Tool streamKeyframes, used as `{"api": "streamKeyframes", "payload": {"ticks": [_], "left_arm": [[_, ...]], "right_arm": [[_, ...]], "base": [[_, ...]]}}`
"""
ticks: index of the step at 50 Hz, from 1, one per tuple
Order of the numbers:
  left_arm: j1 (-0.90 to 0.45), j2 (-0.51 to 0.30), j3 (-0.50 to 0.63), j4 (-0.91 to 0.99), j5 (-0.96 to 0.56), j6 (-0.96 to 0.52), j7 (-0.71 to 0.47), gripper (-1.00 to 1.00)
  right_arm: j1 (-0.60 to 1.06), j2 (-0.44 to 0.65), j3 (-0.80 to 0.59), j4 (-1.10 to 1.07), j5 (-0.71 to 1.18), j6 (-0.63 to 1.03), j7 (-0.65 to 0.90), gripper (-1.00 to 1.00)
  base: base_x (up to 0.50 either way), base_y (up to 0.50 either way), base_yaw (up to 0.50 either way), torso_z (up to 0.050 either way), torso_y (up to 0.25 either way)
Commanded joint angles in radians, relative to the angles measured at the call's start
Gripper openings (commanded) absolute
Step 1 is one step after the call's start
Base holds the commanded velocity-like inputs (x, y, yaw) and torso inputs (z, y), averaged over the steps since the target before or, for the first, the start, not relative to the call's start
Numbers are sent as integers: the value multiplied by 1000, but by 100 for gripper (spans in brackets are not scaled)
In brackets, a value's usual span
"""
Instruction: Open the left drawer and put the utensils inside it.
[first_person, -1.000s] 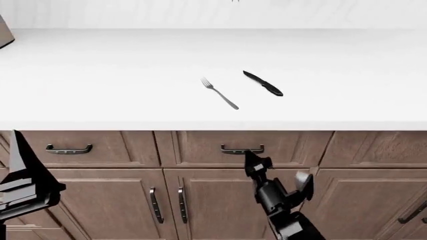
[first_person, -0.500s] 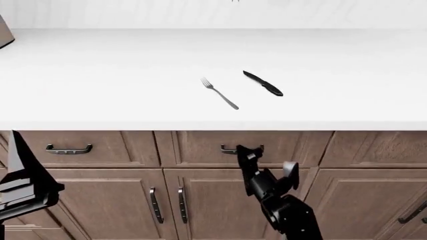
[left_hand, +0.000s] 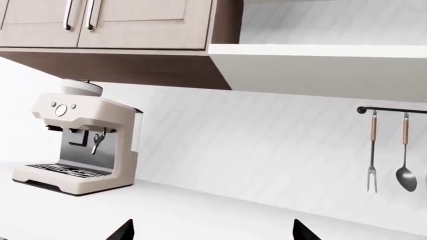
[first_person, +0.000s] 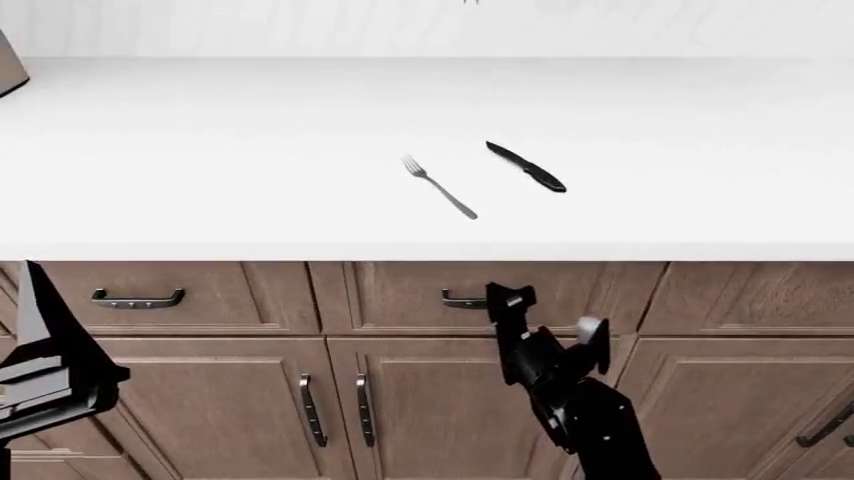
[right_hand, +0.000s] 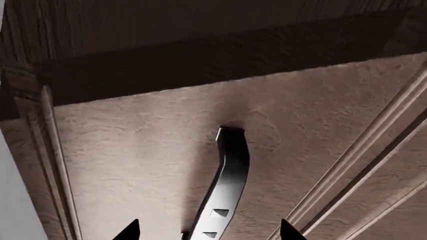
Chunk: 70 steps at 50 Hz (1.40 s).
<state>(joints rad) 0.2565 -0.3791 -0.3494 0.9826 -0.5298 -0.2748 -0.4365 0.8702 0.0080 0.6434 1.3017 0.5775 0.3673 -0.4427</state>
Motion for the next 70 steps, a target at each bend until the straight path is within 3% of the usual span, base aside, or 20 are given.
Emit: {"api": "streamKeyframes", "payload": {"ticks": [1, 5, 12, 23, 24, 50, 51, 53, 54, 60, 70], "left_arm": [[0, -7, 8, -3, 1, 4, -8, 100], [3, -9, 8, -4, -1, 7, -9, 100], [3, -12, 13, -7, 1, 11, -13, 100], [7, -17, 13, -10, -2, 19, -18, 100], [8, -17, 12, -10, -3, 19, -19, 100], [15, -30, 18, -12, -6, 32, -32, 100], [15, -30, 20, -12, -5, 33, -32, 100], [15, -31, 21, -13, -5, 34, -32, 100], [15, -31, 22, -14, -4, 34, -33, 100], [16, -35, 24, -12, -3, 34, -37, 100], [12, -40, 40, -11, 4, 33, -44, 100]], "right_arm": [[23, -8, 259, 7, -292, -33, -29, 100], [9, -8, 97, 7, -174, -121, -25, 100], [-1, -8, -3, 7, -107, -158, -10, 100], [-2, -8, 63, 7, -180, -63, 34, 100], [-3, -8, 53, 7, -176, -59, 35, -100], [-3, 4, 12, -1, -229, -71, -39, -100], [-31, -6, -4, -68, -215, -36, -35, -100], [-199, -8, -234, -356, 61, 102, 85, -100], [-271, -7, -270, -506, 132, 155, 135, -100], [-484, 11, -286, -921, 279, 270, 233, -100], [-725, 39, -278, -1246, 371, 297, 239, -100]], "base": [[0, 0, 0, 0, 0], [0, 0, 0, 0, 0], [144, 0, 0, 0, 0], [31, 0, 0, 0, 0], [0, 0, 0, 0, 0], [0, 0, 0, 0, 0], [0, 0, 0, 0, 0], [0, 0, 0, 0, 0], [0, 0, 0, 0, 0], [0, 0, -7, 0, 0], [0, 0, -8, 0, 0]]}}
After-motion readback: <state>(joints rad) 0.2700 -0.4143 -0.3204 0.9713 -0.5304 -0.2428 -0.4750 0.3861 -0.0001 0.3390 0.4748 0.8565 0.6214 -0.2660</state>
